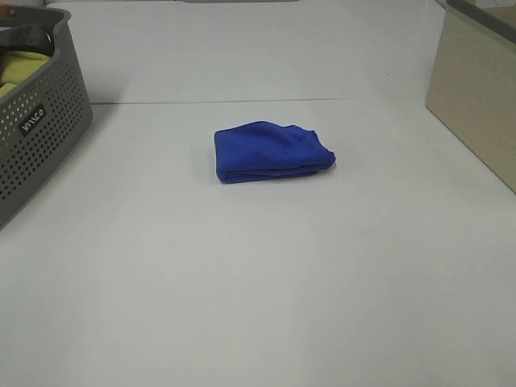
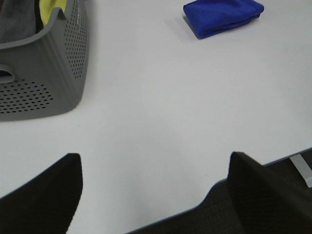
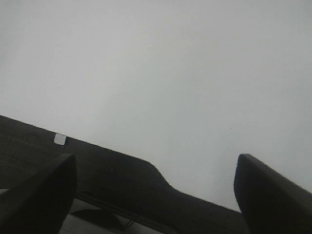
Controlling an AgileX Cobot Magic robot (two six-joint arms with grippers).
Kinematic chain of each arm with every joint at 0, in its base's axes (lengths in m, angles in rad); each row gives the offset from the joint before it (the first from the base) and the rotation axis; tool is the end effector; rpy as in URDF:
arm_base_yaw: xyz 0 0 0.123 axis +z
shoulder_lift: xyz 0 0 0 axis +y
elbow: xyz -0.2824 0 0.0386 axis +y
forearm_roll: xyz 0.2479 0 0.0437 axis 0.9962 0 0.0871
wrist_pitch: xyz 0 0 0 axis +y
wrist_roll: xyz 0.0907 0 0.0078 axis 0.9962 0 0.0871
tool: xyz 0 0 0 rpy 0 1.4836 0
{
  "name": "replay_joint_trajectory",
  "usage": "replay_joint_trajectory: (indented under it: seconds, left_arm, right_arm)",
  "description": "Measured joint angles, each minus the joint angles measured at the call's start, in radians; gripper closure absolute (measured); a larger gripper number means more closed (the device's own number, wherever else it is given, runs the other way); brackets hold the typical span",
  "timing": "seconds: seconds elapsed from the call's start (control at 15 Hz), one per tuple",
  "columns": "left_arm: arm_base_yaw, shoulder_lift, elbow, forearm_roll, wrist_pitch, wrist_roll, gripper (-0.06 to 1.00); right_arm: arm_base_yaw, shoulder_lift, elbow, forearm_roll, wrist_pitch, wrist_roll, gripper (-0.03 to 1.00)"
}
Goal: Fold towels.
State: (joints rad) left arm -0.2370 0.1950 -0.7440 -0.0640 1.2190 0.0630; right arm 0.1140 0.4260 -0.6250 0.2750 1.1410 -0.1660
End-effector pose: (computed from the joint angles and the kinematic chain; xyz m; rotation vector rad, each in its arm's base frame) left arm -0.0062 -0.0041 0.3322 0.3333 2.1312 -0.1783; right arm 0.0490 0.0282 0.3009 -0.3100 2.3826 0.3305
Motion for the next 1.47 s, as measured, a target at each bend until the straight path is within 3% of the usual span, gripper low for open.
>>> replay_joint_trajectory:
  seconds: [0.27,0.6,0.87,1.47]
  left_arm:
    - [0.000,-0.167,0.114,-0.020,-0.003,0.118,0.17]
    - [0.000,-0.169,0.235,-0.132,-0.140,0.304,0.17]
    - [0.000,-0.169,0.235,-0.177,-0.142,0.308,0.17]
    - [0.007,-0.169,0.235,-0.179,-0.142,0.308,0.17]
  right_arm:
    - [0.000,-0.268,0.090,-0.083,-0.013,0.000,0.14]
    - [0.000,-0.327,0.120,-0.101,-0.064,-0.001,0.14]
    - [0.000,-0.327,0.122,-0.101,-0.066,-0.001,0.14]
    - [0.000,-0.327,0.122,-0.101,-0.066,-0.001,0.14]
